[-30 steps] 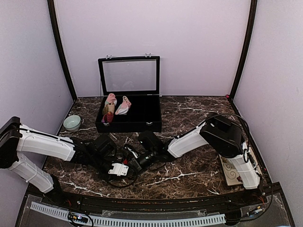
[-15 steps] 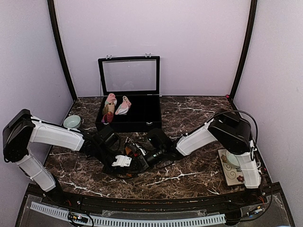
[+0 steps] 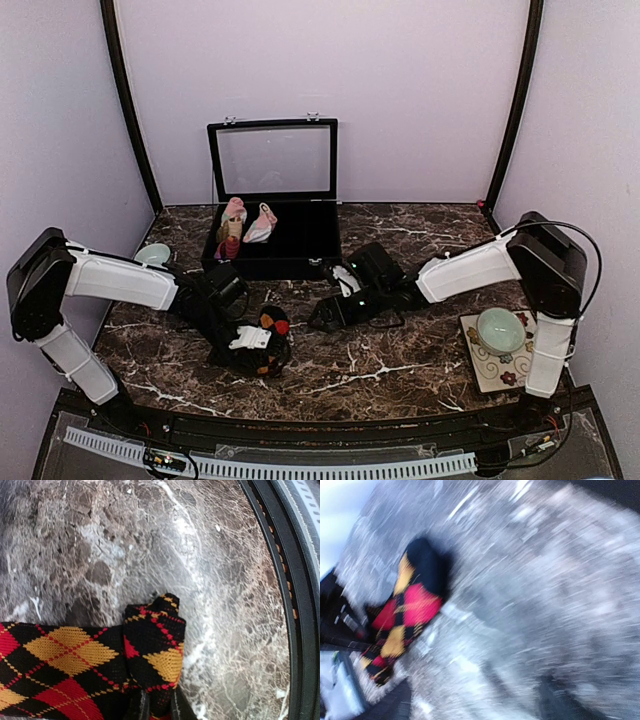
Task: Roll the socks
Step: Pick up the sock from the center of the board.
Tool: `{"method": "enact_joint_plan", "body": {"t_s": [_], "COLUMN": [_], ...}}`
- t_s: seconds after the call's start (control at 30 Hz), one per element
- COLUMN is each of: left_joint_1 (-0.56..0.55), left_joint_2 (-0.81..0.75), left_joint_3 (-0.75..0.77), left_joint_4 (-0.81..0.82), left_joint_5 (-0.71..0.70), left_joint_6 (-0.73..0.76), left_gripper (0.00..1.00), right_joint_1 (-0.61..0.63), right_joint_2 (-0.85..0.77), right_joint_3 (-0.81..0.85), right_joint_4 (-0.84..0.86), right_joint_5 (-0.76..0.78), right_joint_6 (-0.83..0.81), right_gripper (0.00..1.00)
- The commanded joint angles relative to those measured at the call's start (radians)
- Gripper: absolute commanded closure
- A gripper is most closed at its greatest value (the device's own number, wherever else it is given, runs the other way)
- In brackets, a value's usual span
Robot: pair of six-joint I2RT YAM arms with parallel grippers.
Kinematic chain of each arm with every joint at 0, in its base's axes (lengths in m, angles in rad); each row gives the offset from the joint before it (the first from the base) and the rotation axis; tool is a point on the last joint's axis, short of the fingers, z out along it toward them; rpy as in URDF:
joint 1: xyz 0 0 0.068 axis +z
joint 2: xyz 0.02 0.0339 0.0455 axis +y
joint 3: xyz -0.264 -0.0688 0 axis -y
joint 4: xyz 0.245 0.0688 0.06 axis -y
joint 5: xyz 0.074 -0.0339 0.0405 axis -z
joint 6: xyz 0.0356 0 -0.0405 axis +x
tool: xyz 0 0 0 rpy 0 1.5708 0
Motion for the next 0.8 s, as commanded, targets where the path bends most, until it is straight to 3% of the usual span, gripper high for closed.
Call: {"method": "enact_joint_plan", "body": {"t_s": [0.0, 0.07, 0.13, 0.2, 0.23, 0.3, 0.5, 0.6, 0.77], "left_joint_1": [0.049, 0.063, 0.065, 0.065, 0.064, 0.064, 0.072, 0.074, 0.074], "left_joint_2": [0.022, 0.0, -0.012, -0.006, -0.001, 0.005, 0.002, 0.01, 0.008], "left_joint_3": [-0.048, -0.058, -0.067, -0.067, -0.063, -0.058, -0.061, -0.06, -0.06], "left_joint_4": [-0.224, -0.217, -0.211, -0.204, -0.206, -0.206, -0.23, -0.223, -0.221], "left_joint_5": [-0.035, -0.034, -0.033, -0.039, -0.041, -0.04, -0.009, -0.009, 0.002], "left_joint_6": [0.009, 0.011, 0.011, 0.007, 0.006, 0.004, 0.005, -0.001, -0.005], "left_gripper": [1.0, 1.0, 1.0, 1.0, 1.0, 1.0, 1.0, 1.0, 1.0], "right_joint_1": [-0.005, -0.017, -0.035, -0.047, -0.044, -0.023, 0.057, 0.073, 0.051], "right_joint_2": [-0.051, -0.005, 0.1, 0.201, 0.233, 0.259, 0.296, 0.327, 0.265], "right_joint_3": [0.003, 0.015, 0.064, 0.045, -0.001, -0.033, 0.12, 0.212, 0.23], "right_joint_4": [0.018, 0.058, 0.084, 0.329, 0.507, 0.573, 0.373, 0.257, 0.083], "right_joint_5": [0.318, 0.24, 0.0, -0.253, -0.292, -0.242, -0.165, -0.128, 0.066], "right_joint_6": [0.017, 0.097, 0.192, 0.351, 0.472, 0.549, 0.458, 0.396, 0.29], "right_gripper": [0.01, 0.01, 0.01, 0.01, 0.01, 0.01, 0.01, 0.11, 0.43]}}
